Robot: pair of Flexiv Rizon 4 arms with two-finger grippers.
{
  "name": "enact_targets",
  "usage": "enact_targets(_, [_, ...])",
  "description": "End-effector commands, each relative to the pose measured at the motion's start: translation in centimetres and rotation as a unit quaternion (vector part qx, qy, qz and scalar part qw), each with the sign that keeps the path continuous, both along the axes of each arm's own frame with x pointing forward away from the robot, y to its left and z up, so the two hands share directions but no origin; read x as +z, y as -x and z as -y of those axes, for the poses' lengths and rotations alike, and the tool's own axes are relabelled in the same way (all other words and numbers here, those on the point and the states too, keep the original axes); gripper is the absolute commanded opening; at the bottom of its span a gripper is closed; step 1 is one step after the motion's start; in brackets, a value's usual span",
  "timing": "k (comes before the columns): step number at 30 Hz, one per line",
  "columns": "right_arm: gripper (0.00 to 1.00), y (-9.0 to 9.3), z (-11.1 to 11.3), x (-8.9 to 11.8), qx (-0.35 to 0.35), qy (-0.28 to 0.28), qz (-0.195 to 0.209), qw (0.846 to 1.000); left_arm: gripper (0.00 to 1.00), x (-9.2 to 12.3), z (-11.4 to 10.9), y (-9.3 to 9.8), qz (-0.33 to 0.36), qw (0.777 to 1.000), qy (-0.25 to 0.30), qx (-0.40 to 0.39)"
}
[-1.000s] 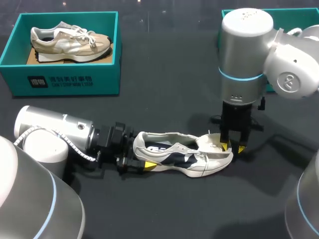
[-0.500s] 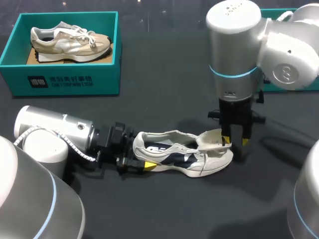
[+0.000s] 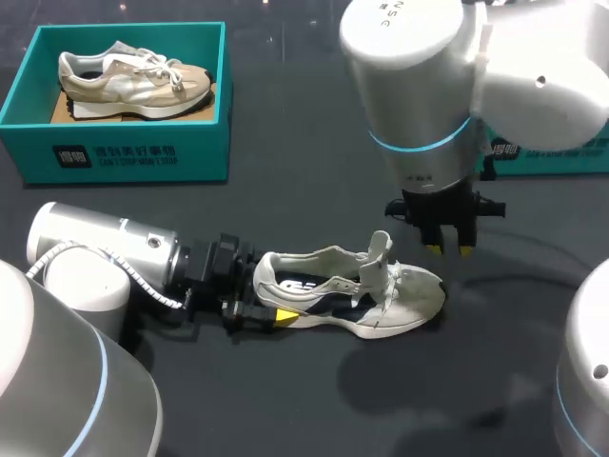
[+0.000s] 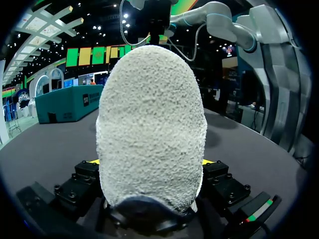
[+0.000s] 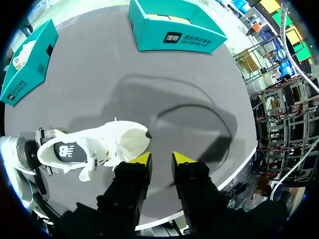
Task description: Take the shoe out of the shoebox, open the shoe tongue, remove and reinsert the insole, then place the shoe into the shoebox
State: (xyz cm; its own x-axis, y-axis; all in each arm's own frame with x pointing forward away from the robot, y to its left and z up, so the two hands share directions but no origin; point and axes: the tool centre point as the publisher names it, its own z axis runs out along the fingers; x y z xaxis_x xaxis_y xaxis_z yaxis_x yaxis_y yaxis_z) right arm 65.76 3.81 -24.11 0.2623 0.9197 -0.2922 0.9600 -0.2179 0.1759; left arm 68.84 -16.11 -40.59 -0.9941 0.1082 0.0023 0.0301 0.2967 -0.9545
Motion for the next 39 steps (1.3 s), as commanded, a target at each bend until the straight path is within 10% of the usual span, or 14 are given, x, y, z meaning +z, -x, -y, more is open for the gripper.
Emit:
enact_targets(1, [0.00, 0.2, -2.0, 2.8, 0.029, 0.046, 0.017, 0.998, 0.00, -0.2, 0.0, 0.2, 0.001, 1.000, 0.000, 0.001])
enact_targets(9, [0.00, 0.7, -5.6, 6.4, 0.193, 0.081, 0.046, 0.977, 0.00, -0.2, 0.0, 0.2, 0.001, 1.000, 0.000, 0.001])
enact_targets(17, [0.00, 1.9, -8.3, 7.3, 0.386, 0.019, 0.048, 0.921, 0.00, -0.2, 0.0, 0.2, 0.001, 1.000, 0.000, 0.001])
enact_targets(29, [0.00, 1.9, -8.3, 7.3, 0.386, 0.019, 0.048, 0.921, 0.00, -0.2, 0.0, 0.2, 0.001, 1.000, 0.000, 0.001])
enact_targets(39, [0.00, 2.6, -14.5, 5.1, 0.656, -0.054, 0.024, 0.752, 0.00, -0.2, 0.0, 0.2, 0.001, 1.000, 0.000, 0.001])
